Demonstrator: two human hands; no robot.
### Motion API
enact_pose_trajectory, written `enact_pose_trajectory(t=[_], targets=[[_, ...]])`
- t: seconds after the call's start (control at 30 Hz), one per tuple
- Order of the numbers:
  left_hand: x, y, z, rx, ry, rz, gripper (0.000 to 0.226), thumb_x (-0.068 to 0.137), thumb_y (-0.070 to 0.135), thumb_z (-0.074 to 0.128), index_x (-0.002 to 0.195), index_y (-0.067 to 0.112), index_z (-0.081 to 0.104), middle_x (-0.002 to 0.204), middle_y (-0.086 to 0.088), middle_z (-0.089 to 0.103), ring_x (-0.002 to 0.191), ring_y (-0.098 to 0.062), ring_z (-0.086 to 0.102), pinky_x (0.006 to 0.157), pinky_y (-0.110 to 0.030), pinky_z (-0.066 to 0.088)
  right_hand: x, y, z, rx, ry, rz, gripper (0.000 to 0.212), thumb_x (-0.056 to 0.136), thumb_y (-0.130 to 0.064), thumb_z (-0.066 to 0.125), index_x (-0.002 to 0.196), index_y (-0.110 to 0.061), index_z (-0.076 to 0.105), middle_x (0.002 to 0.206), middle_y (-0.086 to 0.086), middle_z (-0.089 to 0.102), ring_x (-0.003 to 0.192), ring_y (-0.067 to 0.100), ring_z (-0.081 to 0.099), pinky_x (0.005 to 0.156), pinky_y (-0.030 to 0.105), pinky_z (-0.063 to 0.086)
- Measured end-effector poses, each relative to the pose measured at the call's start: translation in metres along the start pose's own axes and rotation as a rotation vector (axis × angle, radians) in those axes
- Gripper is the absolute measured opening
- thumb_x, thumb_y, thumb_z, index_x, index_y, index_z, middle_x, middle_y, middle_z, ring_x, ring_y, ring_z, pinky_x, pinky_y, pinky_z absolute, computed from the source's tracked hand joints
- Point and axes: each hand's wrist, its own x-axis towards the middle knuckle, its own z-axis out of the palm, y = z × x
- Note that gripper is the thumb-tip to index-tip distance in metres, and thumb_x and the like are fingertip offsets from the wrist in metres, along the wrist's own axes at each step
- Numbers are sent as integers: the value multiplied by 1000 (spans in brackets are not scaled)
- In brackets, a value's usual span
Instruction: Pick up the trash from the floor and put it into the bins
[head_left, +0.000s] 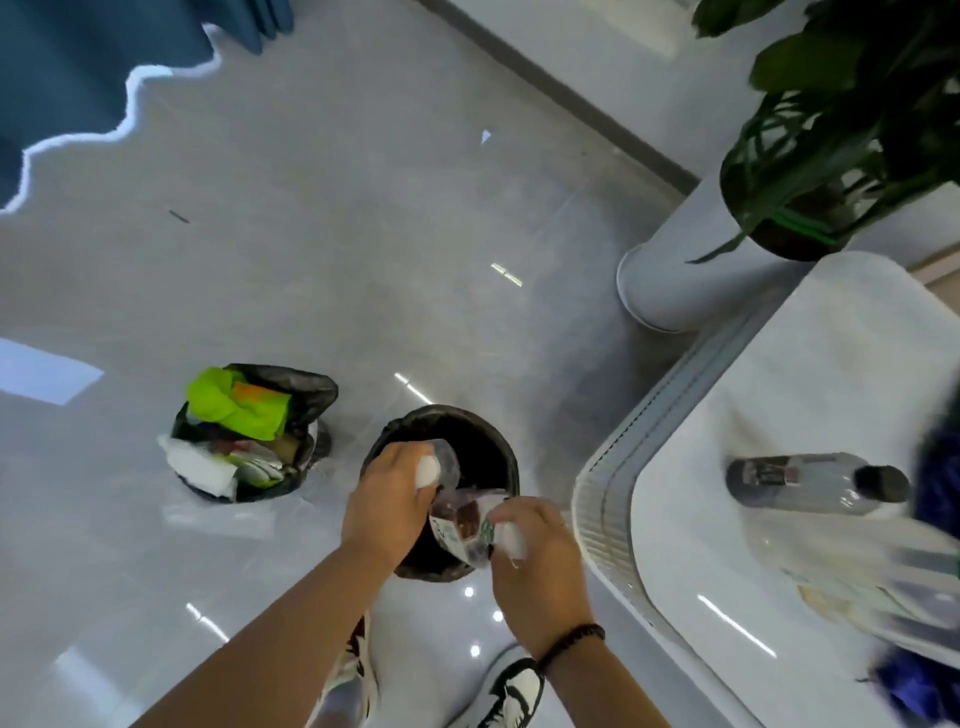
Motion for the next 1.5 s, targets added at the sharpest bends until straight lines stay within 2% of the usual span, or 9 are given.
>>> enact_pose_trajectory(t=[0.23, 0.47, 0.73, 0.83, 0.97, 1.1, 1.23, 1.4, 1.5], targets=[[41, -75, 61, -50, -108, -128, 35, 86, 9, 59, 119, 20, 54, 122, -4, 54, 107, -25, 57, 89, -43, 50, 50, 48, 83, -39, -142, 80, 34, 77, 10, 52, 89, -21, 63, 109, -7, 49, 95, 0, 50, 77, -5, 35], [54, -119, 116, -40, -156, -113, 38, 86, 7, 57, 123, 18, 53, 128, -5, 50, 110, -27, 56, 92, -41, 48, 77, 106, 148, -78, -201, 209, 31, 83, 9, 49, 100, -13, 62, 115, -7, 41, 87, 3, 44, 64, -8, 34], [55, -125, 155, -9, -151, -118, 39, 91, 12, 54, 129, 19, 47, 132, -5, 45, 113, -27, 53, 87, -38, 49, 90, 154, 171, -210, -286, 235, 32, 86, 5, 51, 113, -9, 61, 128, 1, 41, 98, 11, 48, 89, 9, 34], [55, -119, 156, 17, -148, -82, 49, 91, 16, 56, 137, 21, 41, 138, -2, 41, 123, -23, 46, 90, -40, 51, 94, 158, 167, -225, -335, 230, 35, 87, 5, 48, 118, -8, 59, 132, 5, 42, 109, 19, 52, 94, 11, 33], [53, -107, 142, 2, -115, -107, 53, 90, 17, 58, 140, 21, 39, 142, -1, 41, 130, -20, 41, 97, -38, 47, 96, 147, 149, -170, -316, 209, 36, 87, 3, 49, 117, -14, 60, 131, 1, 44, 108, 18, 53, 89, 13, 36], [47, -89, 116, -42, -30, -97, 49, 89, 13, 58, 135, 19, 44, 140, -1, 42, 131, -18, 40, 100, -31, 40, 97, 121, 116, -63, -168, 209, 30, 88, -3, 52, 113, -17, 62, 125, 0, 49, 108, 13, 55, 93, 17, 42], [38, -62, 84, -75, -16, -35, 45, 88, 9, 59, 131, 17, 48, 136, -2, 43, 127, -19, 43, 101, -26, 35, 93, 94, 71, 78, -28, 166, 25, 87, -5, 54, 103, -22, 64, 118, -3, 55, 100, 6, 58, 76, 1, 39], [20, -4, 38, -98, 23, 33, 44, 88, 9, 57, 130, 18, 48, 133, -2, 44, 126, -17, 43, 105, -21, 30, 72, 56, 6, 195, 93, 120, 24, 88, -4, 53, 92, -25, 65, 113, -6, 55, 89, -3, 56, 70, -6, 38], [9, 36, 21, -120, 41, 85, 44, 87, 9, 57, 128, 21, 47, 130, 0, 46, 122, -18, 46, 108, -34, 38, 52, 38, -28, 250, 165, 83, 22, 87, -5, 57, 92, -24, 65, 107, -8, 54, 88, -6, 56, 74, -1, 43]])
